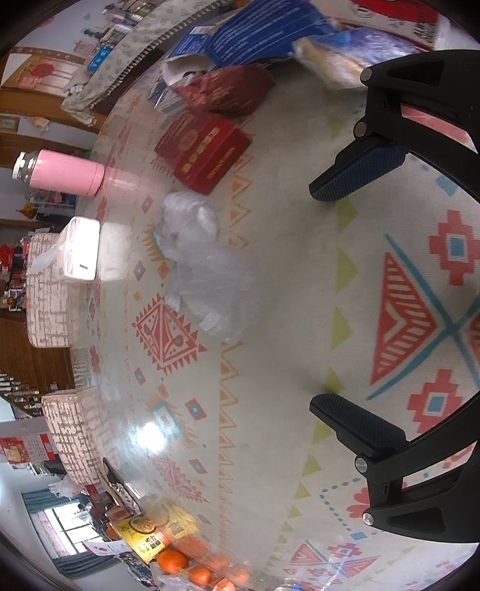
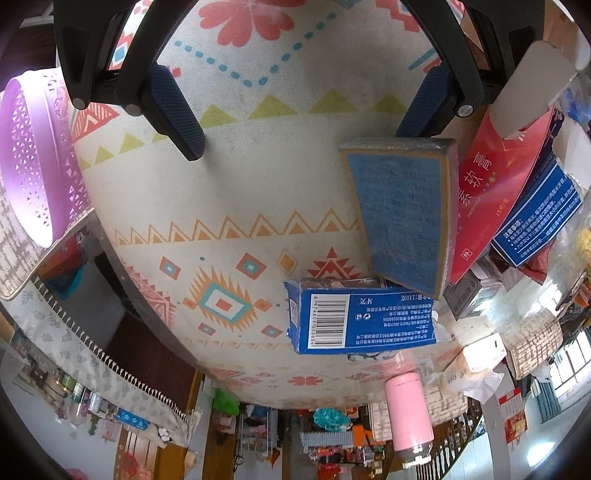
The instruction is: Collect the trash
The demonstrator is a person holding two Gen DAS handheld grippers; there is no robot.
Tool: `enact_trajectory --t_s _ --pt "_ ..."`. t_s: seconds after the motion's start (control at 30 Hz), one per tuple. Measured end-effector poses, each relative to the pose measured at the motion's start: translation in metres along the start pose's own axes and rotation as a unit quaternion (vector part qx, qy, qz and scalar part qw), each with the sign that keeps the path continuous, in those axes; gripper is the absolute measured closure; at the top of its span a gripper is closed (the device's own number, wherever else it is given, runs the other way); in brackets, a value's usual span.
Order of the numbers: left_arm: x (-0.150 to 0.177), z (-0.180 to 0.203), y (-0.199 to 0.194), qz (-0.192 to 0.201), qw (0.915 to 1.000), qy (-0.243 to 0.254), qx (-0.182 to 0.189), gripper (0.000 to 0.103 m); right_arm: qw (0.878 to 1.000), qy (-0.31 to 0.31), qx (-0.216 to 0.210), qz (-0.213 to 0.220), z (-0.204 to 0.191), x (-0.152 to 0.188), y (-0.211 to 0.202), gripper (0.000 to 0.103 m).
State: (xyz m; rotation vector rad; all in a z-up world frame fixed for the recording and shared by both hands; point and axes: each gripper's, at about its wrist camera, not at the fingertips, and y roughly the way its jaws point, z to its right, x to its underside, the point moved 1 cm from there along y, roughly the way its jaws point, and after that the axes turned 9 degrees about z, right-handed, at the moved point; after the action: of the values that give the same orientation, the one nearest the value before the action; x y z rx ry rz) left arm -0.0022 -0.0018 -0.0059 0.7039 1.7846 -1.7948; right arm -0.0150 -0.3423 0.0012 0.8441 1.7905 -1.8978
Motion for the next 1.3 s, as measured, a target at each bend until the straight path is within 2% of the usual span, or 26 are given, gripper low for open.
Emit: enact_trajectory --t_s 0.1,0.17,0.3,0.5,0.67,0.73,0.83,0.93,1.1,1.2,1.3 --pt "0.010 0.001 -0.010 -0.004 0.9999 0.009 0.011 0.000 1.000 0.022 -0.001 0.019 0.009 0.009 -0.014 0.013" --pt "0.017 -0.003 -0.017 -0.002 0.9999 0.009 0.009 0.000 0.999 0.035 -0.003 0.041 0.018 0.013 -0.030 0.014" --pt "0.027 -0.009 -0.048 0.022 0.9997 -0.002 0.009 0.000 0.996 0.026 0.024 0.088 0.026 0.019 -0.065 0.013" --pt "0.034 -0.004 -0.113 0.082 0.9947 -0.030 0.053 0.000 0.991 0.017 -0.004 0.133 0.020 0.042 -0.112 0.012" --pt "0.040 0.015 -0.157 0.137 0.9903 0.008 0.026 0.000 0.987 0.026 -0.011 0.160 0.010 0.065 -0.141 0.012" --pt "0.042 0.020 -0.174 0.166 0.9859 0.019 0.006 0.000 0.983 0.042 -0.006 0.180 0.010 0.073 -0.156 0.012" --pt "0.044 0.021 -0.194 0.203 0.9787 0.027 -0.011 0.000 0.973 0.067 -0.021 0.218 0.005 0.091 -0.187 0.012" --pt "0.046 0.019 -0.202 0.210 0.9776 0.017 -0.007 0.000 0.970 0.076 -0.040 0.228 -0.004 0.108 -0.204 0.012" --pt "0.051 0.011 -0.209 0.206 0.9784 -0.012 0.018 0.000 0.964 0.090 -0.047 0.244 -0.021 0.141 -0.228 0.012" --pt "0.048 0.006 -0.211 0.212 0.9765 -0.030 0.028 0.000 0.966 0.075 -0.050 0.242 -0.034 0.156 -0.236 0.012" --pt "0.040 -0.003 -0.215 0.228 0.9721 -0.049 0.021 0.000 0.969 0.061 -0.071 0.229 -0.043 0.165 -0.237 0.012"
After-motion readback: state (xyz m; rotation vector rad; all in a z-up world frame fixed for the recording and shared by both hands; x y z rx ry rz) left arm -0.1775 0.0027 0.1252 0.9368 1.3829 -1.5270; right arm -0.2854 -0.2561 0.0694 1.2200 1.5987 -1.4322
